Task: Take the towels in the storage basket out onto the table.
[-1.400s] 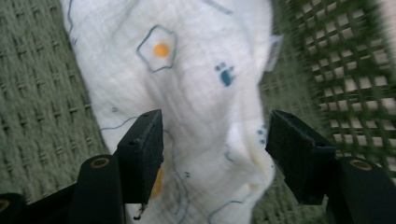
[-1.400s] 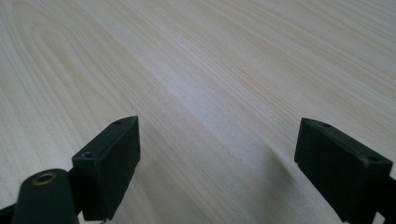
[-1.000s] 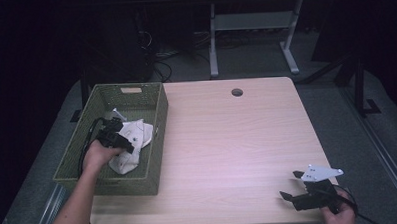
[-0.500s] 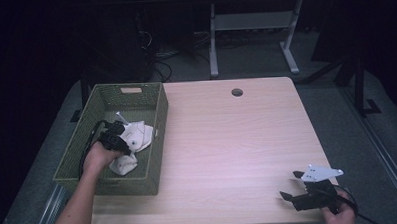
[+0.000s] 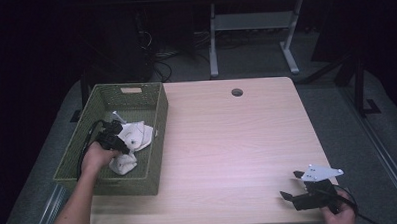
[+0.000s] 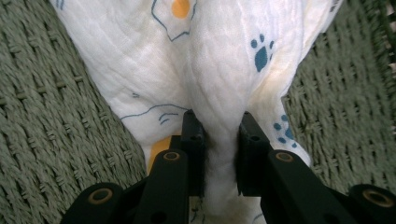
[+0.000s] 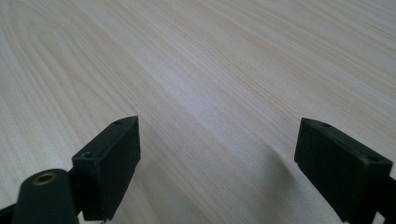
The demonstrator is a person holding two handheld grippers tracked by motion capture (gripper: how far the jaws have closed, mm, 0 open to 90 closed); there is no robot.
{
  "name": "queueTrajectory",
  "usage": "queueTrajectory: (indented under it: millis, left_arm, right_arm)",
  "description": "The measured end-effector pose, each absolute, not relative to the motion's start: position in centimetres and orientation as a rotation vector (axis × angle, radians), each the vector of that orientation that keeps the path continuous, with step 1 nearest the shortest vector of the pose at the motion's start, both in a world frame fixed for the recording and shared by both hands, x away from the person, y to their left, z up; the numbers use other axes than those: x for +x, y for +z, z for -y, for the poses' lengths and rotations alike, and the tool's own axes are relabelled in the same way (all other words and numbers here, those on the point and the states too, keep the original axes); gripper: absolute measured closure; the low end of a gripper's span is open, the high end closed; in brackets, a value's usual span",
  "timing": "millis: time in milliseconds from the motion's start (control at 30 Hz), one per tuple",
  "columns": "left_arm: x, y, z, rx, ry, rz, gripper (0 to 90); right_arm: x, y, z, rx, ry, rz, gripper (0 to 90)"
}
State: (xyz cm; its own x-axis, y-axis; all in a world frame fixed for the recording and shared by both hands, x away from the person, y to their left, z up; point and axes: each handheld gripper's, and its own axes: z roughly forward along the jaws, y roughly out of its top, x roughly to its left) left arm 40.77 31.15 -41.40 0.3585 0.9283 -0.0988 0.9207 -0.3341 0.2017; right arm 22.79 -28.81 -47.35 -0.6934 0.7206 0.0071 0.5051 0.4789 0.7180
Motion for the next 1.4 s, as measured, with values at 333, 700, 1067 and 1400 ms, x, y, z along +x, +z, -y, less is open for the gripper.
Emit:
queueTrajectory:
  millis: [333, 700, 1067, 1400]
  left_arm:
    - [40.3, -40.7, -31.7, 2.351, 0.064, -1.654, 77.8]
    - [39.5, -39.0, -32.3, 2.251, 0.062, -1.584, 77.7]
    - [38.7, -37.7, -33.2, 2.165, 0.028, -1.530, 77.6]
    - [38.1, -35.4, -33.5, 2.116, 0.075, -1.472, 77.6]
  right_arm:
    - [22.7, -47.4, 28.8, 1.047, 1.036, -2.431, 14.0]
    - [22.8, -47.4, 28.8, 1.051, 1.031, -2.425, 14.0]
    - [22.9, -47.5, 28.7, 1.051, 1.019, -2.425, 14.0]
    - [22.8, -47.4, 28.7, 1.056, 1.022, -2.420, 14.0]
